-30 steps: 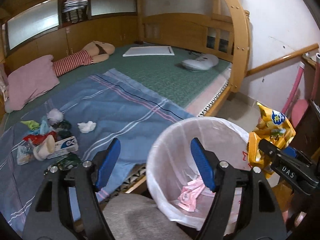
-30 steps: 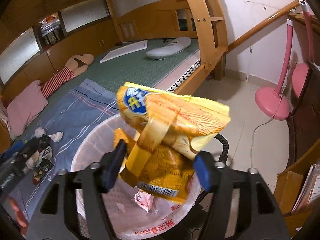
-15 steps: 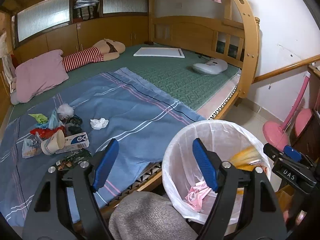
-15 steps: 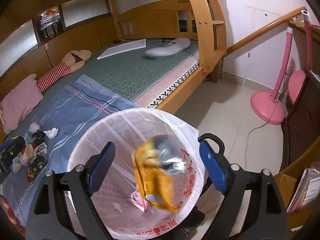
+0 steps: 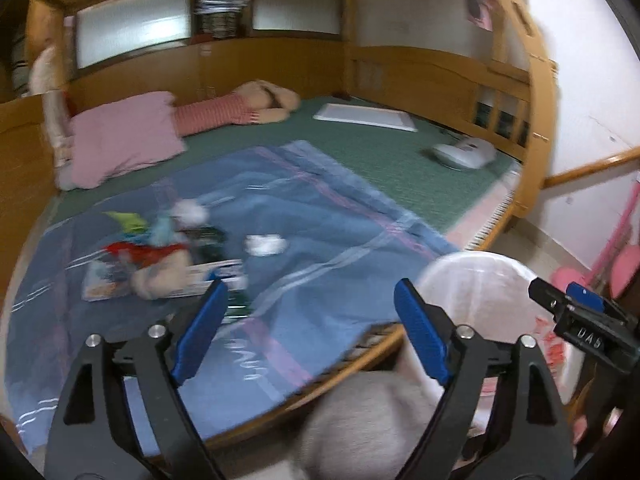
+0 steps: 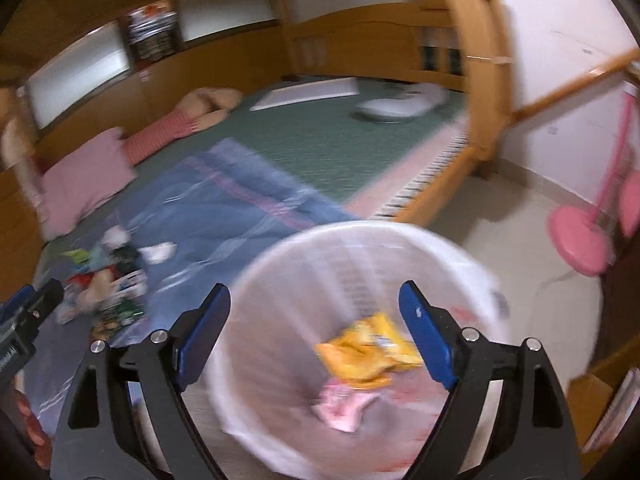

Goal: Collect trash
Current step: 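Grasp the green snack bag with the right tool while the left tool grasps the paper cup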

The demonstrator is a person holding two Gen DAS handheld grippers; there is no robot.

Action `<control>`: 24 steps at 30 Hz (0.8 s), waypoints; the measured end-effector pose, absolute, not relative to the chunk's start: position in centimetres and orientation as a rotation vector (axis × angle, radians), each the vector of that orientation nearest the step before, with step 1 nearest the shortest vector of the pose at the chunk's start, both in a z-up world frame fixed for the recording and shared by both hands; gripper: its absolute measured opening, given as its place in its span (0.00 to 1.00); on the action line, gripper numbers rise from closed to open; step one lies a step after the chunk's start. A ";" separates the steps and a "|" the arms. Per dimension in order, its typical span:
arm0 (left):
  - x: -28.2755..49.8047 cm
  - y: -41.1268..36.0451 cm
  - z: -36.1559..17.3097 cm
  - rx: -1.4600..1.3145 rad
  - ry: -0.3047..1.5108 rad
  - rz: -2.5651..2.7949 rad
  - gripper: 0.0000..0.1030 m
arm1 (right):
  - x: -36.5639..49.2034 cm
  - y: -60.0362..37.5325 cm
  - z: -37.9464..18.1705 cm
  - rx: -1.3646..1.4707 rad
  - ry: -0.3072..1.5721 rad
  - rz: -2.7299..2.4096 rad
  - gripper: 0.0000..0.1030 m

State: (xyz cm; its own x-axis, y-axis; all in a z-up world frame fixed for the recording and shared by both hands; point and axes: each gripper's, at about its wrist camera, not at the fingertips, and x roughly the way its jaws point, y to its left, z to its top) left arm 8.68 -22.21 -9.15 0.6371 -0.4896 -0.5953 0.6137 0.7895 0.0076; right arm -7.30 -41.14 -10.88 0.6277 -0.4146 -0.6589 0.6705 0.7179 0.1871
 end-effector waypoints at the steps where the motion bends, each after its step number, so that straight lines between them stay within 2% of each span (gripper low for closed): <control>1: 9.2 -21.2 -9.2 0.214 0.610 -0.608 0.85 | -6.1 -40.5 -10.9 0.436 0.632 -0.605 0.82; 13: 16.4 -4.7 -10.1 0.130 0.657 -0.160 0.89 | 10.7 -29.7 -15.3 0.346 0.826 -0.114 0.83; 20: 18.6 -0.8 -11.6 0.095 0.692 -0.079 0.90 | 19.5 -26.6 -19.9 0.414 1.007 -0.005 0.83; 24: 19.8 0.6 -12.2 0.082 0.703 -0.056 0.90 | 21.9 -25.4 -21.7 0.498 1.057 -0.031 0.83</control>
State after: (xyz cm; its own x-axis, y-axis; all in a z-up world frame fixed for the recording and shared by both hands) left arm 19.78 0.61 -12.20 0.7619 -0.0235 -0.6473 0.0790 0.9953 0.0568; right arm 21.88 -25.42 -21.69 0.5018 0.2102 -0.8390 0.2590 0.8890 0.3777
